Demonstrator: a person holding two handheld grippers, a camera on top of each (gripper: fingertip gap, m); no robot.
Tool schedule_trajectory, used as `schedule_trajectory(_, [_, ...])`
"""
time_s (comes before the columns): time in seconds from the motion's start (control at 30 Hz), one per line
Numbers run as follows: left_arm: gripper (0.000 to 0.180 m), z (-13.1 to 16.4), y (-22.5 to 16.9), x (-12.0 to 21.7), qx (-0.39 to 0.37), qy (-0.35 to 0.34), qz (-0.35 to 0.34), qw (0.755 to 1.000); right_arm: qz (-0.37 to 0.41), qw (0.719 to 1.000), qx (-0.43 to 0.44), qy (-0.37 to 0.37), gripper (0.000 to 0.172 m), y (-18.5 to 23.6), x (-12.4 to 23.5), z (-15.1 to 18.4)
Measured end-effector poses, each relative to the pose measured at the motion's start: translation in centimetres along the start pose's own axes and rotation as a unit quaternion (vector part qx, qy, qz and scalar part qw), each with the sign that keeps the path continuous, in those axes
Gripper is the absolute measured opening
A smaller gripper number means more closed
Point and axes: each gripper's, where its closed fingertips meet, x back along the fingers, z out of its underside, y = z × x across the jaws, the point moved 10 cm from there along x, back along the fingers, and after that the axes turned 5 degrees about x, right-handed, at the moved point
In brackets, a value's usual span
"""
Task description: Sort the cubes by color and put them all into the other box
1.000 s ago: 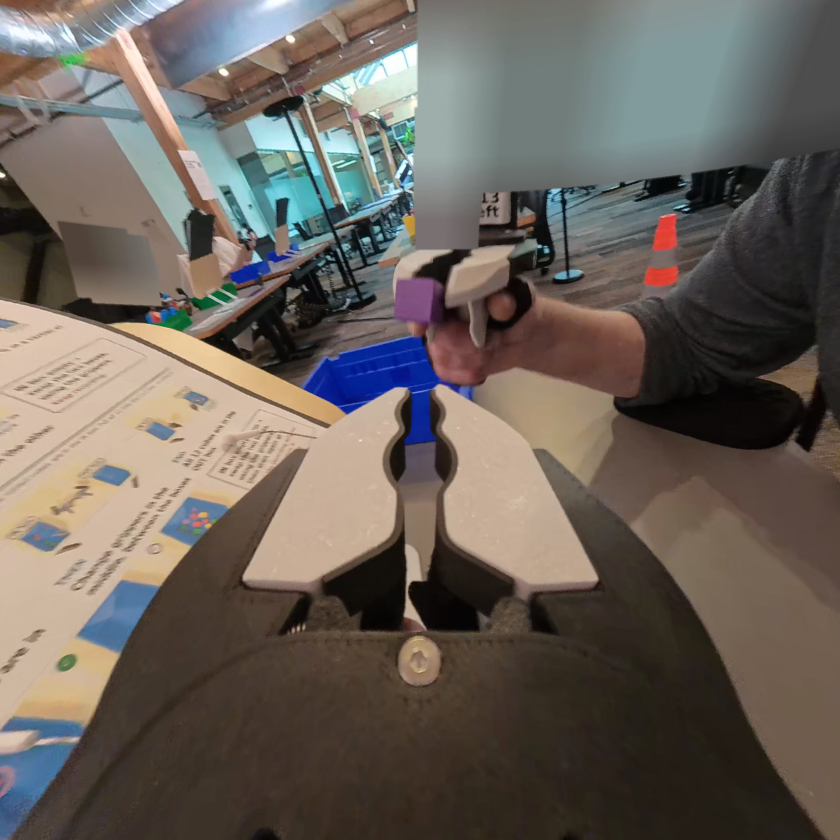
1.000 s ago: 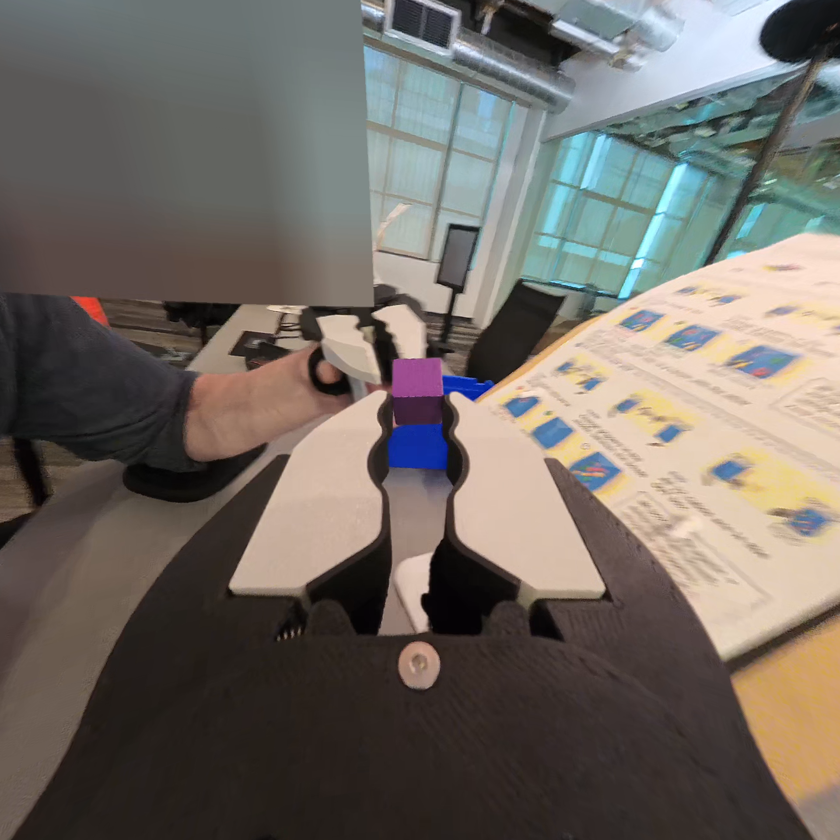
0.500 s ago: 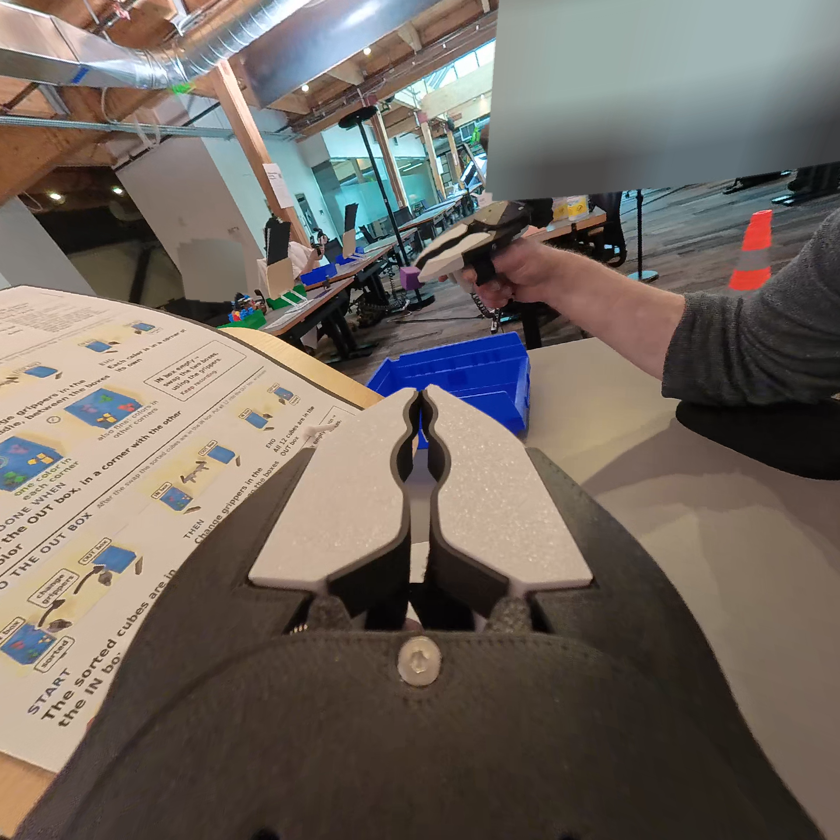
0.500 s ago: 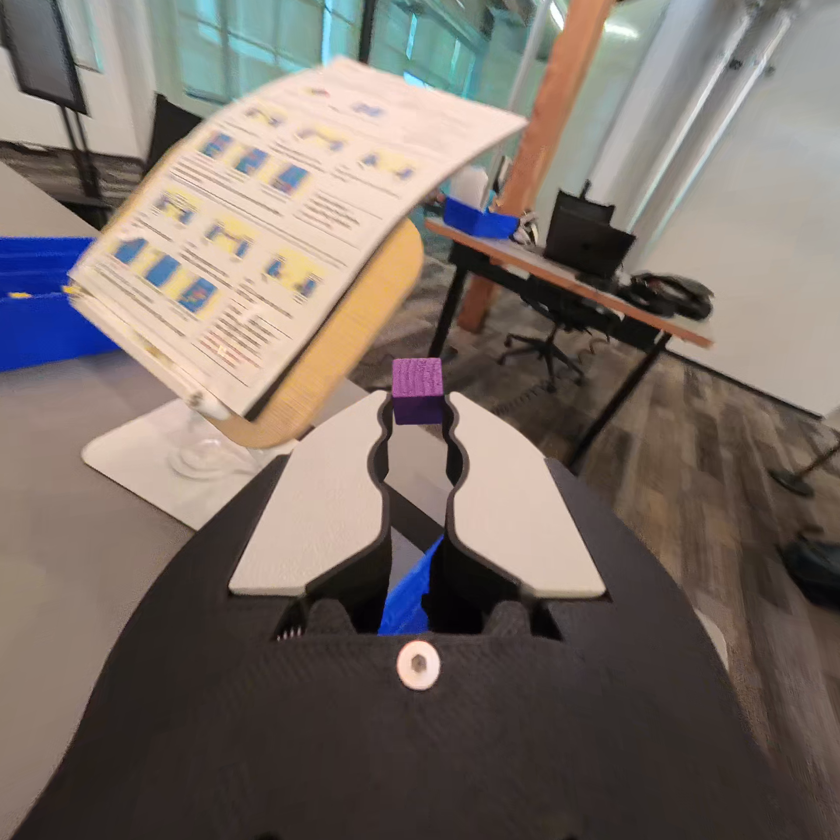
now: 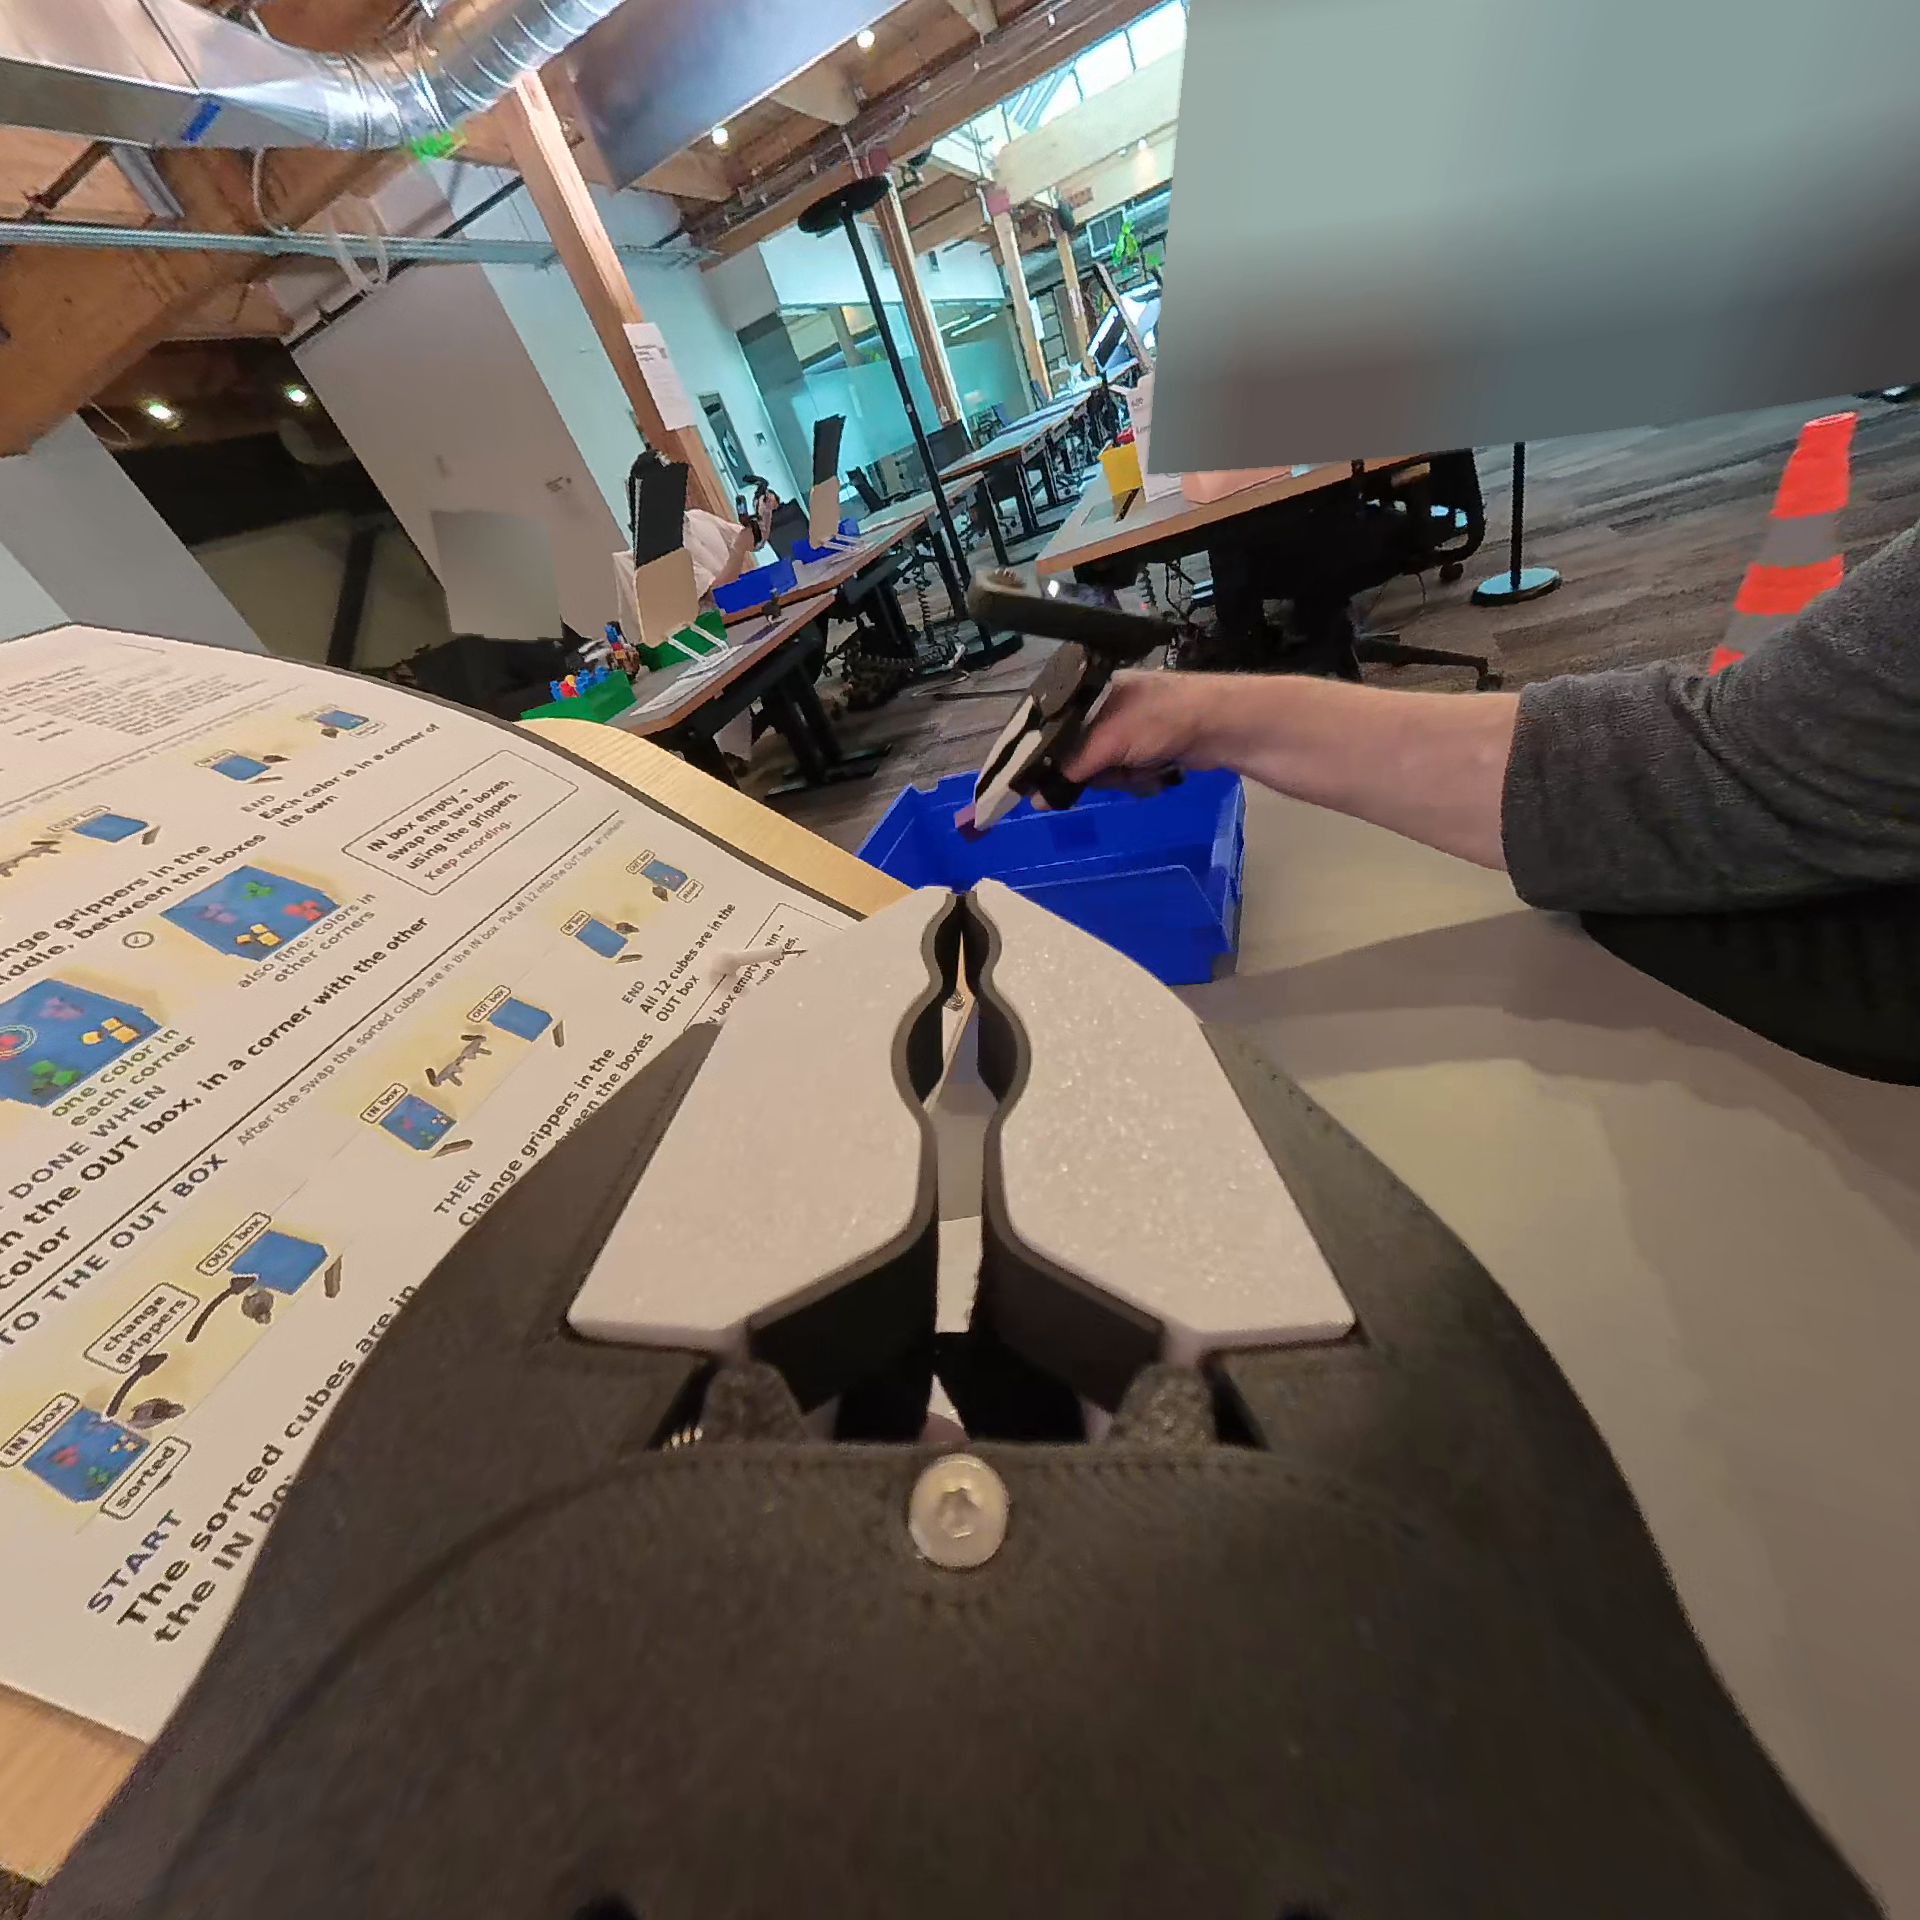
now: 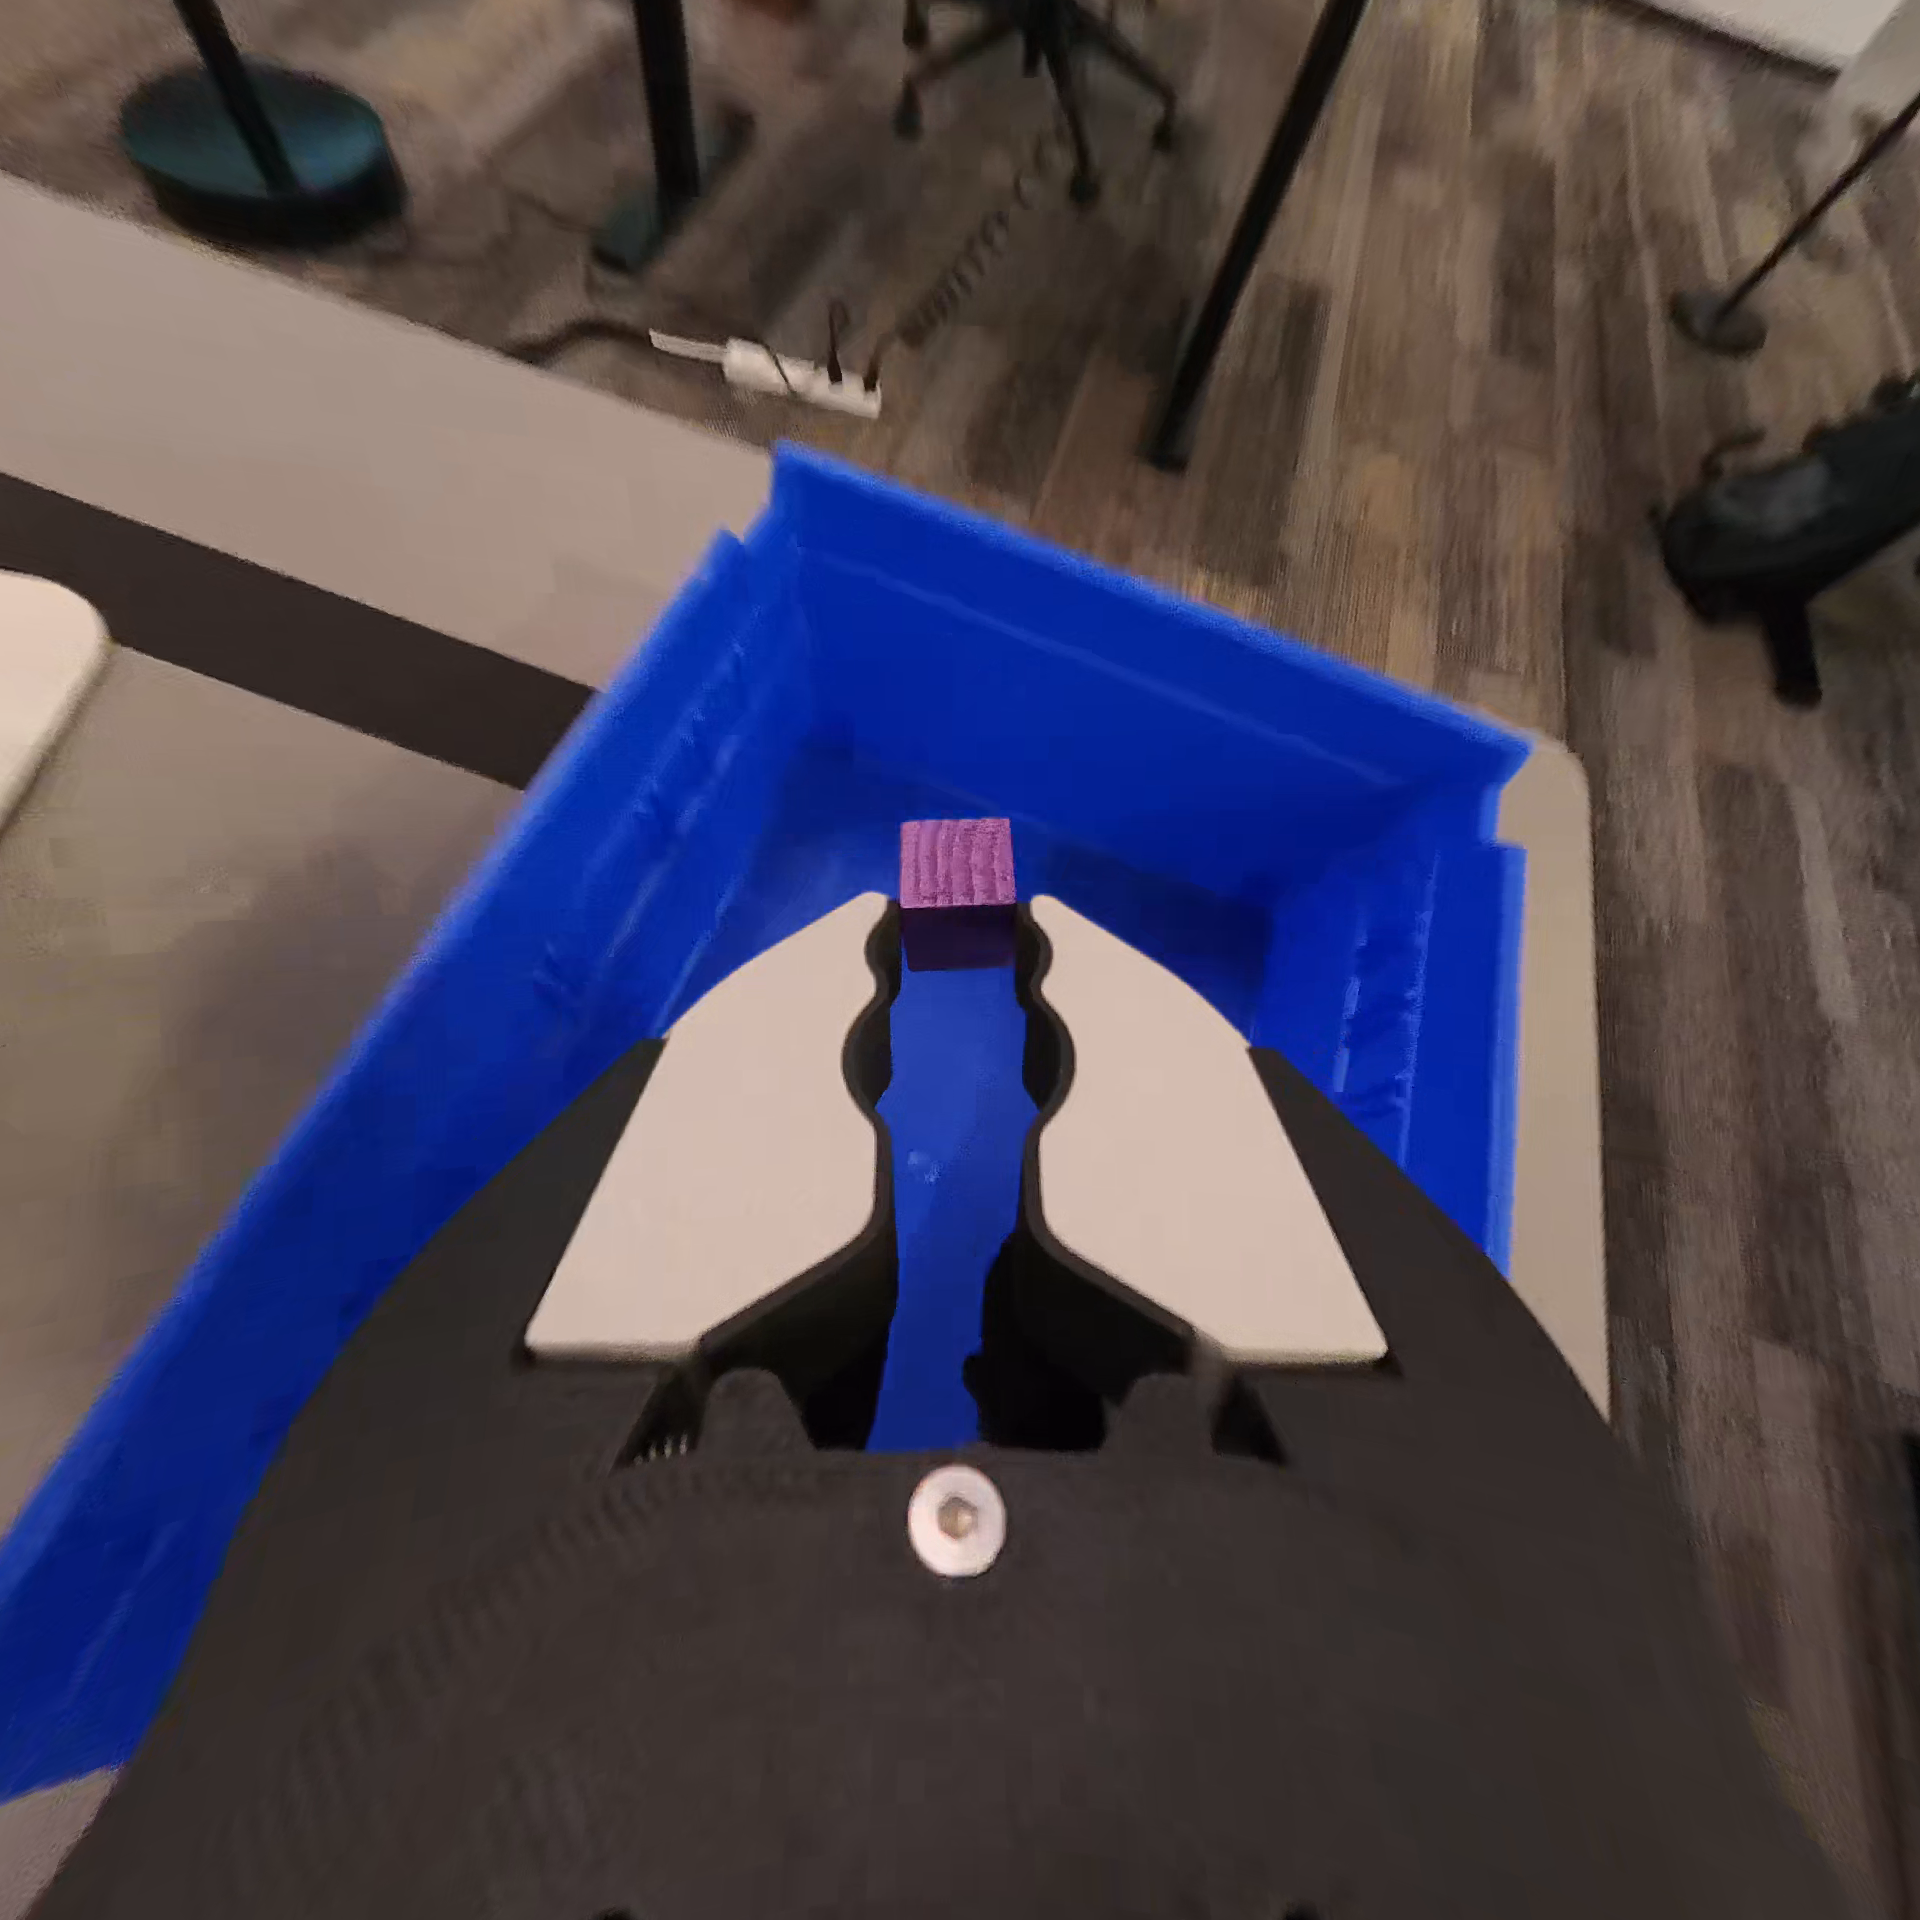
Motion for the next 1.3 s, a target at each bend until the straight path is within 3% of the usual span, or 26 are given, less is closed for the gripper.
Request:
schedule_trajectory(0.33, [0.0, 0.1, 0.4, 0.2, 0.004, 0.0, -0.006, 1.0, 0.077, 0.988, -0.006, 0.134, 0.022, -1.1, -5.2, 3.6])
schedule_trajectory(0.73, [0.0, 0.2, 0.7, 0.4, 0.007, 0.003, -0.012, 1.0, 0.066, 0.979, -0.046, 0.185, 0.023, -2.5, -8.2, 6.0])
schedule_trajectory(0.83, [0.0, 0.2, 0.8, 0.5, 0.003, 0.009, -0.017, 1.0, 0.063, 0.979, -0.048, 0.187, 0.031, -2.6, -7.9, 5.9])
schedule_trajectory(1.03, [0.01, -0.2, 2.4, 2.9, -0.024, 0.046, -0.086, 0.995, 0.093, 0.989, -0.024, 0.113, 0.04, -2.4, -3.7, 1.8])
schedule_trajectory(1.17, [0.012, -0.4, 4.9, 8.0, -0.077, 0.144, -0.208, 0.964, 0.084, 0.996, -0.003, 0.026, 0.038, -0.7, -0.1, -2.1])
schedule_trajectory(1.3, [0.022, 1.8, 8.0, 14.4, -0.051, 0.304, -0.331, 0.892, 0.076, 0.996, 0.017, -0.044, 0.034, 1.3, 2.7, -4.9])
